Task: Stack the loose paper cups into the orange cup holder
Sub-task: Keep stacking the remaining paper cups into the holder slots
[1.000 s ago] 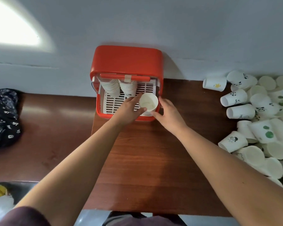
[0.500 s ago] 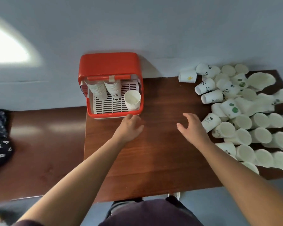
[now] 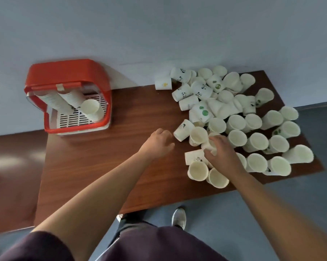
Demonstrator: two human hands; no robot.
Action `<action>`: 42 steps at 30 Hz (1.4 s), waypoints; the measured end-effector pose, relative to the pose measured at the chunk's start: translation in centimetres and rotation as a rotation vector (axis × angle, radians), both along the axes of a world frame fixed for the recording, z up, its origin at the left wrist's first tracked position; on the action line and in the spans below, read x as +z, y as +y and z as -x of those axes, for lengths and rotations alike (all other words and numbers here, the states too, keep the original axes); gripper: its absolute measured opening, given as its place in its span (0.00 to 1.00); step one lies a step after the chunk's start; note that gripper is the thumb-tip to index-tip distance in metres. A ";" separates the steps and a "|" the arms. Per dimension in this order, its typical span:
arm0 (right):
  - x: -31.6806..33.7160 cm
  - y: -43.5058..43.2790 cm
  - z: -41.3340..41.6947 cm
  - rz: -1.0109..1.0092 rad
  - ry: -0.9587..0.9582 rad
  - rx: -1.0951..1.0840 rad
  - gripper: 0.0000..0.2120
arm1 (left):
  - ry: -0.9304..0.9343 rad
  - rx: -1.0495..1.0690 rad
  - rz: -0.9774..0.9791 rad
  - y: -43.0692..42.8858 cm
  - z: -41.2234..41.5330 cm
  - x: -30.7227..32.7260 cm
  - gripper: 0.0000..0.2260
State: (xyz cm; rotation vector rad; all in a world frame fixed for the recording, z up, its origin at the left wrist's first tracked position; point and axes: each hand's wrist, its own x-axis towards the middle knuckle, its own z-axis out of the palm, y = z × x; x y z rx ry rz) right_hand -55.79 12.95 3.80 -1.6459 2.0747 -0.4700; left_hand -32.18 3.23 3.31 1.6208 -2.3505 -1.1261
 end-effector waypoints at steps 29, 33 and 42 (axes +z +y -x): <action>-5.9 9.0 2.1 -0.050 0.202 0.221 0.33 | -0.125 -0.176 -0.059 7.8 4.8 -5.3 0.37; -3.8 8.2 1.1 0.009 0.115 0.212 0.31 | -0.071 -0.017 -0.039 7.5 2.7 -4.9 0.39; 0.7 -0.4 -4.5 0.075 -0.020 0.260 0.32 | 0.041 0.342 0.064 5.2 -6.3 0.4 0.36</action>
